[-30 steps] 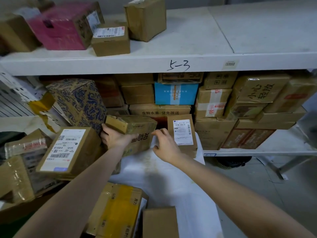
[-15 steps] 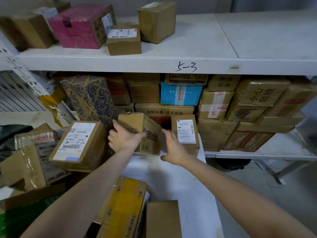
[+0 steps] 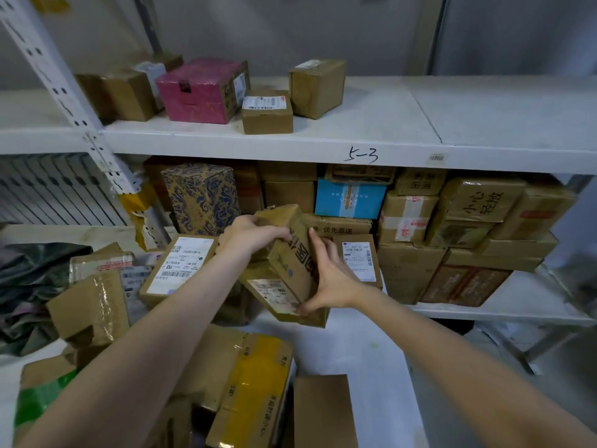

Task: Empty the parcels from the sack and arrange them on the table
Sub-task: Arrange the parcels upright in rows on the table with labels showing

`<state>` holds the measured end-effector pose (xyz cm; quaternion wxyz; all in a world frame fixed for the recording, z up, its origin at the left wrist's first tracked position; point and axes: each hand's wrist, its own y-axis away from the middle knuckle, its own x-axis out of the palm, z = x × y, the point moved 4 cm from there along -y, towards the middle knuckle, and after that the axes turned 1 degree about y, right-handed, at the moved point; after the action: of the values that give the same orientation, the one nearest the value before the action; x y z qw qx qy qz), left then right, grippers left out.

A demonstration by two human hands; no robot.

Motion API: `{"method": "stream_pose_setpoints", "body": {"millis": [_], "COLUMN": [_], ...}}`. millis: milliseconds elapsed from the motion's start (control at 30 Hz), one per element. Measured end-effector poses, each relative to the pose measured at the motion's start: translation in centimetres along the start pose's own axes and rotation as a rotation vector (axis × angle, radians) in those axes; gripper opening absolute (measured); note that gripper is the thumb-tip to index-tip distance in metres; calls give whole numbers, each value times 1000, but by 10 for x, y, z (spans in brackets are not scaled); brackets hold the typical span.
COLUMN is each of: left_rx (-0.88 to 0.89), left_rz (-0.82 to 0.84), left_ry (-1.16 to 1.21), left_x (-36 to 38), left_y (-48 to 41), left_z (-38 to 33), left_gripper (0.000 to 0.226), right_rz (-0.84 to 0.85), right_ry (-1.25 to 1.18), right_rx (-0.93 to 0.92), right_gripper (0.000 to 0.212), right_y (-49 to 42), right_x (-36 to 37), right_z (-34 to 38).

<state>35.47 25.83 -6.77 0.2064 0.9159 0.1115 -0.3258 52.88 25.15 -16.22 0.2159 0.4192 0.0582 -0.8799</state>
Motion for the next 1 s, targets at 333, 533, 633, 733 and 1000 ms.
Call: {"method": "stream_pose_setpoints", "body": {"millis": [333,533,633,733,1000], "left_rx": [44,-123,-134,-148,-237], "left_rz": [183,643,677,610,573], "left_ry": [490,551,587,615,725], "left_x": [-2,43,57,64,84], "left_y": [10,12,4,-8,-32], "left_z": [5,52,61,65,87], "left_gripper": [72,114,108,91,47], "right_rz": [-41,20,75,73,121], "right_ry": [-1001,-1294,-1244,-1257,-1116], "right_rx": [283,320,320,310,421], "right_gripper": [118,82,76,67,78], "right_y": [14,13,5,-4,-29], "right_x": [-18,-6,-5,-3,16], "right_z": [-14,-25,-34,-41,-49]}}
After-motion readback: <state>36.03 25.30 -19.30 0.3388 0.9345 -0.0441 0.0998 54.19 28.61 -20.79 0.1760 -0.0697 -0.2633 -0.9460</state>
